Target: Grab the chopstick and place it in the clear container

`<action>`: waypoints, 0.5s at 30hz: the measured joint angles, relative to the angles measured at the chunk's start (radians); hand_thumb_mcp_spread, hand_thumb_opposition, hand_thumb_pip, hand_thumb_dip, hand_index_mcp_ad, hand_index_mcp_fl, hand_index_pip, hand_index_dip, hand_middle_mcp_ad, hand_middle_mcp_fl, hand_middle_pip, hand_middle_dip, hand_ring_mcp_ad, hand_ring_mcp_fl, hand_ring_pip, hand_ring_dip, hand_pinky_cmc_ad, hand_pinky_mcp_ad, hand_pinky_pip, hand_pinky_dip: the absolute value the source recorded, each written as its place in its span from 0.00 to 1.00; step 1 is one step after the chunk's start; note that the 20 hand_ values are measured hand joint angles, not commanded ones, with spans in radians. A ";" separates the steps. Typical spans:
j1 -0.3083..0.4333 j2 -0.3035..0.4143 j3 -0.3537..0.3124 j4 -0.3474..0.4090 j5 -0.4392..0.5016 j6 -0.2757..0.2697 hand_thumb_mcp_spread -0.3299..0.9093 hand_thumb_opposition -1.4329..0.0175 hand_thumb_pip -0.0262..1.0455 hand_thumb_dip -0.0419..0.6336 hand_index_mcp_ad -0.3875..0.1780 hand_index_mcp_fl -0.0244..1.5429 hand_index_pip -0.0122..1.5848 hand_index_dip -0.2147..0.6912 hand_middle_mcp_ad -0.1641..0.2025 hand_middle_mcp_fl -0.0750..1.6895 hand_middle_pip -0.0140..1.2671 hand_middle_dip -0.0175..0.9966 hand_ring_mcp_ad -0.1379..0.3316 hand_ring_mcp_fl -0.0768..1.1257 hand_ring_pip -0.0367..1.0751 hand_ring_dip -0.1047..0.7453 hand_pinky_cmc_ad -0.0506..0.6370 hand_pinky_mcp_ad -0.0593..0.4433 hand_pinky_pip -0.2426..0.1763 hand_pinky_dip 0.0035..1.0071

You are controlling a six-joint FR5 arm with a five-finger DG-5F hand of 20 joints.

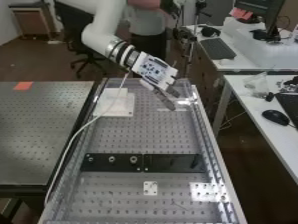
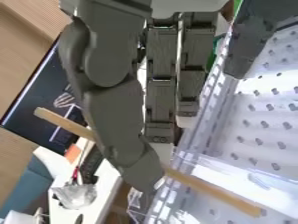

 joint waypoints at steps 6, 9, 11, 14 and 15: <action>0.011 -0.024 0.004 -0.016 0.018 0.016 0.95 0.22 0.42 0.48 0.49 0.76 0.34 0.71 0.63 0.77 0.27 0.66 0.41 0.64 0.14 0.78 0.66 0.80 0.55 0.15; 0.013 -0.032 0.006 -0.020 0.019 0.026 0.95 0.22 0.42 0.48 0.49 0.76 0.34 0.71 0.63 0.77 0.27 0.66 0.41 0.64 0.14 0.78 0.66 0.80 0.55 0.15; 0.013 -0.036 0.009 -0.022 0.018 0.026 0.95 0.22 0.42 0.48 0.49 0.76 0.34 0.71 0.63 0.77 0.27 0.66 0.41 0.64 0.14 0.78 0.66 0.80 0.55 0.15; 0.013 -0.047 0.014 -0.025 0.008 0.022 0.95 0.22 0.42 0.48 0.48 0.76 0.34 0.71 0.63 0.77 0.27 0.66 0.41 0.64 0.14 0.78 0.66 0.80 0.55 0.15; 0.013 -0.050 0.018 -0.026 0.005 0.017 0.95 0.22 0.42 0.48 0.48 0.76 0.34 0.71 0.63 0.77 0.27 0.66 0.41 0.64 0.14 0.78 0.66 0.80 0.55 0.15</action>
